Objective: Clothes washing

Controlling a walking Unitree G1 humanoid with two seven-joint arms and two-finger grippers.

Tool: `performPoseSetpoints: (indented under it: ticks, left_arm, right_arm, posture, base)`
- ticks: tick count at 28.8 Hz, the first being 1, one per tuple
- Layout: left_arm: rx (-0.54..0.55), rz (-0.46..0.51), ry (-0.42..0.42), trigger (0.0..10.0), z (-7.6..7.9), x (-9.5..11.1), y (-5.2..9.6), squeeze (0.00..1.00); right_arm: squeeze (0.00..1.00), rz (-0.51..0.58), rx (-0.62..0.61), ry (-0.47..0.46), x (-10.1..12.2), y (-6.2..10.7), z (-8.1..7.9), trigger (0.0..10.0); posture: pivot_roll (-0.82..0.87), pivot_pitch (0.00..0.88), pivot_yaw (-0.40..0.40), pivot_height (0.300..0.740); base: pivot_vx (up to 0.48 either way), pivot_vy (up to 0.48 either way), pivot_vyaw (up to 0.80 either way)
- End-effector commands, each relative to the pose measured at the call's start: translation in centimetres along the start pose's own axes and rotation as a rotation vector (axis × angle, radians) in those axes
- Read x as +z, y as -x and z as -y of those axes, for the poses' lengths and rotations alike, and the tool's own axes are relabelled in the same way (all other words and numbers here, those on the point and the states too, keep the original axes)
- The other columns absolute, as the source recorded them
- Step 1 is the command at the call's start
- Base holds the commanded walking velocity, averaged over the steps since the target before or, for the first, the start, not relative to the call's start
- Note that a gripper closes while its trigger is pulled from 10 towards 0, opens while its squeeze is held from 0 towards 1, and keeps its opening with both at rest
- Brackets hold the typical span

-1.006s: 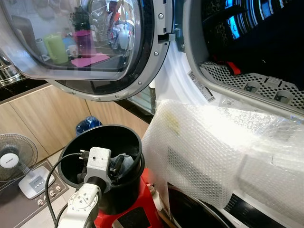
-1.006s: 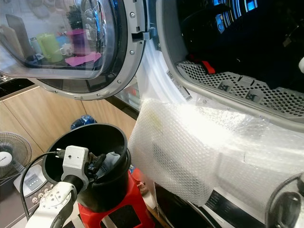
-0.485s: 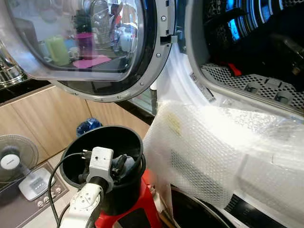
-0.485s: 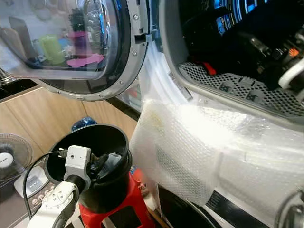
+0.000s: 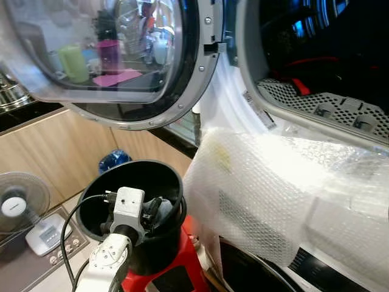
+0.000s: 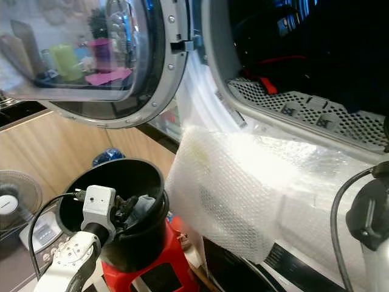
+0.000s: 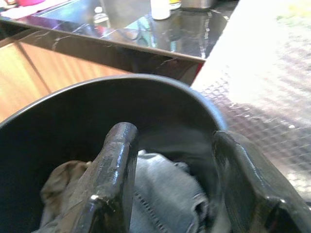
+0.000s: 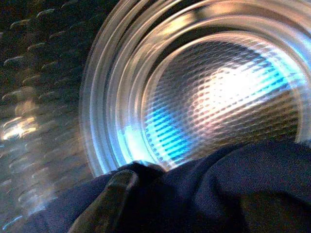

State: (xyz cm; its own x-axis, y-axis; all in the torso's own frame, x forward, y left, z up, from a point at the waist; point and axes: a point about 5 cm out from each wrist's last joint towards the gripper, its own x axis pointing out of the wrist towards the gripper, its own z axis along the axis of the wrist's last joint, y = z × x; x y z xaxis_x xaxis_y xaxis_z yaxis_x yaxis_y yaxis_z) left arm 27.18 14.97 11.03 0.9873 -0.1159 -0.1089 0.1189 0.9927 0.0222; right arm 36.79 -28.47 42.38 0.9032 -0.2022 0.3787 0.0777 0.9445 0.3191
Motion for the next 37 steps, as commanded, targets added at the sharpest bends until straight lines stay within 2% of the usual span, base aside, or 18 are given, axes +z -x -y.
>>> performPoseSetpoints:
  ticks: [1,2,3,5,7,12,13,15,19,21,22,23,24,27,30,32,35,37]
  left_arm:
    - [0.019,-0.004,0.001,10.0,-0.4,0.0,0.3,0.0]
    - [0.018,-0.006,0.0,10.0,-0.4,0.0,0.4,0.0]
    - [0.015,-0.005,-0.001,10.0,-0.3,0.0,0.4,0.0]
    - [0.015,-0.005,0.001,10.0,-0.3,0.0,0.4,0.0]
    - [0.019,-0.005,0.003,10.0,-0.4,0.0,0.4,0.0]
    - [0.012,-0.009,0.005,10.0,-0.2,-0.1,0.4,0.0]
    - [0.007,-0.011,0.008,10.0,0.0,-0.2,0.5,0.0]
    - [0.005,-0.012,0.011,10.0,0.1,-0.3,0.5,0.0]
    - [0.005,-0.013,0.012,10.0,0.1,-0.3,0.5,0.0]
    - [0.003,-0.014,0.008,10.0,-0.1,-0.3,0.4,0.0]
    - [0.003,-0.014,0.008,10.0,-0.1,-0.3,0.4,0.0]
    - [0.004,-0.015,0.007,10.0,-0.2,-0.3,0.4,0.0]
    - [0.001,-0.015,0.004,10.0,-0.1,-0.3,0.3,0.0]
    - [-0.004,-0.013,0.002,10.0,0.0,-0.2,0.2,0.0]
    - [-0.003,-0.008,0.003,10.0,-0.1,0.0,0.1,0.0]
    - [-0.004,-0.008,0.0,10.0,-0.1,0.0,0.0,0.0]
    - [0.003,-0.003,0.004,10.0,-0.1,0.1,0.0,0.0]
    - [0.004,-0.002,0.004,10.0,-0.2,0.1,0.0,0.0]
  right_arm:
    - [0.0,-0.11,0.247,-0.003,-2.4,0.6,-3.6,10.0]
    - [0.0,-0.139,0.357,-0.019,-3.3,1.3,-5.2,10.0]
    - [0.0,-0.143,0.461,-0.073,-3.4,2.3,-6.4,10.0]
    - [0.0,-0.14,0.506,-0.084,-3.4,2.9,-6.8,10.0]
    - [0.0,-0.093,0.633,-0.149,-2.1,4.6,-7.4,10.0]
    - [0.0,0.038,0.773,-0.209,0.0,6.6,-7.1,10.0]
    - [0.0,0.146,0.86,-0.25,1.1,8.4,-6.4,10.0]
    - [0.0,0.201,0.939,-0.28,1.5,9.9,-6.1,10.0]
    - [0.0,0.203,1.008,-0.273,1.5,11.2,-6.1,10.0]
    - [0.0,0.177,1.105,-0.294,0.7,13.0,-6.5,10.0]
    - [0.0,0.177,1.105,-0.294,0.7,13.0,-6.5,10.0]
    - [0.0,0.17,1.032,-0.287,0.1,12.8,-6.5,10.0]
    - [0.0,0.124,1.028,-0.262,-0.7,12.7,-6.9,10.0]
    - [0.0,0.109,1.073,-0.24,-1.2,13.0,-7.6,10.0]
    - [0.0,0.05,1.202,-0.262,-2.0,13.4,-8.8,10.0]
    - [0.0,0.028,1.266,-0.229,-2.7,13.1,-9.2,10.0]
    - [0.0,-0.025,1.2,-0.148,-4.0,9.2,-10.1,10.0]
    - [0.0,-0.023,1.14,-0.098,-4.0,7.7,-10.4,10.0]
  posture:
    - [0.0,0.0,0.072,0.74]
    - [0.0,0.003,0.073,0.74]
    - [0.0,0.004,0.073,0.74]
    - [0.0,0.006,0.071,0.74]
    - [0.0,0.008,0.068,0.74]
    - [-0.01,0.012,0.069,0.74]
    - [-0.01,0.014,0.069,0.74]
    - [-0.01,0.011,0.067,0.74]
    - [-0.01,0.011,0.067,0.74]
    - [-0.01,0.008,0.074,0.74]
    - [-0.01,0.008,0.074,0.74]
    - [-0.02,0.006,0.077,0.74]
    - [-0.02,0.003,0.075,0.74]
    - [-0.02,0.002,0.079,0.74]
    - [-0.02,0.003,0.078,0.74]
    - [-0.02,0.0,0.078,0.74]
    - [-0.01,0.0,0.078,0.74]
    - [0.0,0.0,0.081,0.74]
  base:
    - [0.0,0.0,0.0]
    - [0.0,0.0,0.0]
    - [0.0,0.0,0.0]
    - [0.0,0.0,0.0]
    - [0.0,0.0,0.0]
    - [0.0,0.0,0.0]
    - [0.0,0.0,0.0]
    - [0.0,0.0,0.0]
    - [0.0,0.0,0.0]
    - [0.0,0.0,0.0]
    - [0.0,0.0,0.0]
    - [0.0,0.0,0.0]
    - [0.0,0.0,0.0]
    - [0.0,0.0,0.0]
    - [0.0,0.0,0.0]
    - [0.0,0.0,0.0]
    - [0.0,0.0,0.0]
    - [0.0,0.0,0.0]
